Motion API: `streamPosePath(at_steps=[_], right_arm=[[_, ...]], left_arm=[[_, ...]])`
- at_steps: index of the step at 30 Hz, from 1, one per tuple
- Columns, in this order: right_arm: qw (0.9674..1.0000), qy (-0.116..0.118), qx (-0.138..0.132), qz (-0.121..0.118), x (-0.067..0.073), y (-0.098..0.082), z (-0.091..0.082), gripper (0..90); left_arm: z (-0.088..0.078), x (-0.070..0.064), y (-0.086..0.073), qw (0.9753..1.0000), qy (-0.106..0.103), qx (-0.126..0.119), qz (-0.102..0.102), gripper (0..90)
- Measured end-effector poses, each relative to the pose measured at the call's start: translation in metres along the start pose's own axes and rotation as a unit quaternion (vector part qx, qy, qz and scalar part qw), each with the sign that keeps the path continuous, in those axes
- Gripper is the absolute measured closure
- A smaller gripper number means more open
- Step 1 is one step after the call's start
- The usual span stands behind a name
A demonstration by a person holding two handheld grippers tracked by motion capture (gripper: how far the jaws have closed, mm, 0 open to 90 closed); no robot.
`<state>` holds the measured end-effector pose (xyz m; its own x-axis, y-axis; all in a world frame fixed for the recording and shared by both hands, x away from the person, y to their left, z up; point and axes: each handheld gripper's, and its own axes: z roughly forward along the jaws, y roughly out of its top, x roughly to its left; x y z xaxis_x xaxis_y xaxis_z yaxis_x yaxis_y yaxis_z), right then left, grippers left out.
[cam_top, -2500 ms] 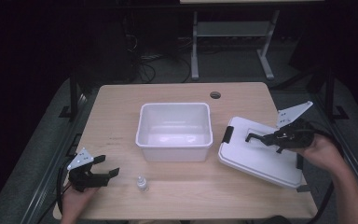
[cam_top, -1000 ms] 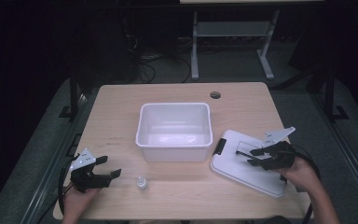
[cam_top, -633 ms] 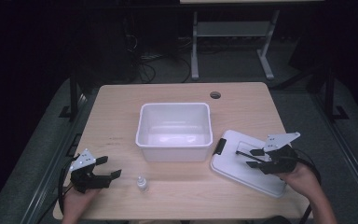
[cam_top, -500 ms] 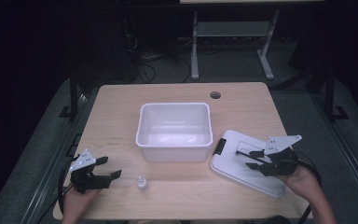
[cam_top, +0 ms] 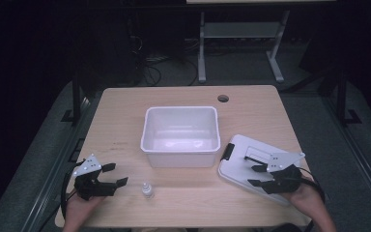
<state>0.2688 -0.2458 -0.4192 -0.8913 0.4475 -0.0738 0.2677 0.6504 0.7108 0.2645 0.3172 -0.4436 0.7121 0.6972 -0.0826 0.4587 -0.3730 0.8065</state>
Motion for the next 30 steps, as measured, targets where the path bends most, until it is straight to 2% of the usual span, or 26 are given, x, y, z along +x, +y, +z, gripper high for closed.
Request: streamPosePath(at_steps=[6,11,14,17,21,24,28,30], right_arm=[[0.9999,0.01,0.013,0.0,0.004,-0.001,0.01,43.3],[0.9999,0.009,0.011,0.003,0.007,-0.002,0.012,38.2],[0.9999,0.008,0.009,0.006,0.007,-0.004,0.011,37.7],[0.9999,0.008,0.007,0.008,0.008,-0.005,0.011,37.7],[0.9999,0.006,0.011,0.01,0.009,-0.006,0.01,37.2],[0.9999,0.006,0.009,0.006,0.01,-0.007,0.009,37.2],[0.9998,0.01,0.007,0.013,0.01,-0.007,0.008,37.0],[0.9999,0.01,0.004,0.006,0.01,-0.007,0.008,37.0]], left_arm=[[-0.008,-0.008,0.003,0.9992,-0.026,0.01,0.03,22.5],[-0.016,-0.014,0.014,0.9966,-0.049,0.026,0.061,22.6],[-0.019,-0.019,0.022,0.9935,-0.07,0.036,0.082,23.9],[-0.02,-0.025,0.03,0.9897,-0.083,0.051,0.105,24.5],[-0.017,-0.032,0.037,0.9851,-0.093,0.074,0.125,24.9],[-0.015,-0.037,0.041,0.9814,-0.102,0.085,0.138,28.8],[-0.01,-0.043,0.044,0.9778,-0.111,0.1,0.147,29.1],[-0.007,-0.046,0.047,0.9754,-0.116,0.109,0.153,29.1]])
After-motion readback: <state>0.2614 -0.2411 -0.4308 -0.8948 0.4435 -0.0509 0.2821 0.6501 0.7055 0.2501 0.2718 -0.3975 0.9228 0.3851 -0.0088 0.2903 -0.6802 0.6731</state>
